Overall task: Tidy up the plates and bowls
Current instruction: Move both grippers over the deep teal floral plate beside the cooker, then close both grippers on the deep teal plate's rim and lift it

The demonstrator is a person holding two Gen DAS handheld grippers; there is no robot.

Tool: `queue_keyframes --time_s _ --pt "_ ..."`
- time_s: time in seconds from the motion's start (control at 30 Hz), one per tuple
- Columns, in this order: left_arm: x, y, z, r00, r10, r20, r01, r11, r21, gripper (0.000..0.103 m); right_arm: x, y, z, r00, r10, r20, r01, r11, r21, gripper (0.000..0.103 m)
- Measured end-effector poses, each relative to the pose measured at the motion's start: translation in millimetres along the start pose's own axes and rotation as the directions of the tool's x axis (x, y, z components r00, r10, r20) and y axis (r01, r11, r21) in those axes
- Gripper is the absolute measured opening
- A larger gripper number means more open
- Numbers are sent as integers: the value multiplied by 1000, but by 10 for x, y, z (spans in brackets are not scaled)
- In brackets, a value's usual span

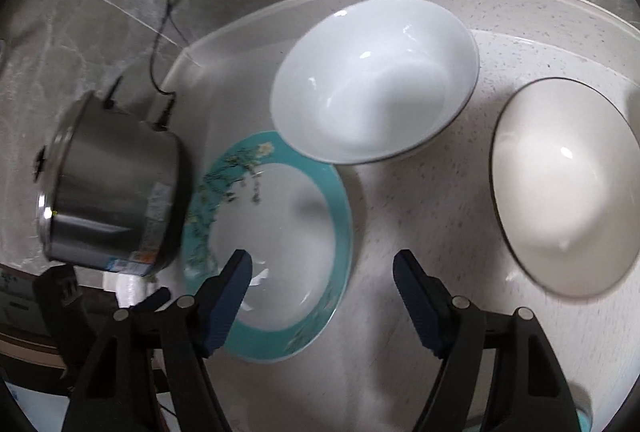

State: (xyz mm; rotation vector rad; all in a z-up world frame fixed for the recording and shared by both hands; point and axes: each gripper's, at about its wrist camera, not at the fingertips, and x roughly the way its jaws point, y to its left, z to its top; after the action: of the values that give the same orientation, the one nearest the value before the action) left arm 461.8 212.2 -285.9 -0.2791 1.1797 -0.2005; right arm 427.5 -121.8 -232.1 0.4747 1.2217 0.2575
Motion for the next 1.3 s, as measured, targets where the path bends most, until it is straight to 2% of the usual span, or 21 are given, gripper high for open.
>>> queue_keyframes --time_s 0.43,0.53,0.6,0.67,0.73,0.8,0.93,1.0,1.03,1.07,1.13,1.2,1.3 --pt "390 67 181 998 -22 -53 20 999 -29 95 415 -90 179 998 -5 -62 2 999 -39 69" --pt "441 95 232 998 -32 -58 29 999 -38 71 443 -93 225 999 -5 -53 2 999 -52 66" --pt "483 111 244 997 -29 -65 26 999 -43 49 464 -94 267 999 -5 -52 2 999 -52 65" --pt "507 112 256 998 -21 -61 19 999 -43 44 478 -84 288 999 -15 -49 12 998 -66 63" --pt "512 126 278 998 -23 -55 20 999 -50 44 489 -55 289 998 -25 -51 20 996 -87 63" --pt "521 154 295 999 -21 -48 18 998 -64 34 505 0 278 997 -52 -59 43 990 -131 63" --pt "528 162 341 999 -25 -39 22 997 -80 33 542 62 281 995 -63 -81 50 987 -151 63" --pt "535 158 351 999 -20 -36 17 996 -87 33 572 110 273 993 -79 -87 62 981 -182 48" --pt "529 153 346 999 -8 -33 5 996 -87 33 588 127 267 991 -90 -95 71 979 -192 29" --pt "505 177 327 999 -1 -32 -1 996 -89 33 591 130 265 988 -129 -86 109 973 -204 19" --pt "511 177 328 999 12 -33 -14 997 -80 28 581 76 279 990 -103 -94 84 980 -182 17" --pt "514 180 315 999 35 -35 -37 997 -66 17 574 51 281 991 -92 -95 75 983 -169 17" --pt "499 203 277 999 41 -18 -42 997 -64 13 563 57 251 992 -90 -90 75 983 -166 17"
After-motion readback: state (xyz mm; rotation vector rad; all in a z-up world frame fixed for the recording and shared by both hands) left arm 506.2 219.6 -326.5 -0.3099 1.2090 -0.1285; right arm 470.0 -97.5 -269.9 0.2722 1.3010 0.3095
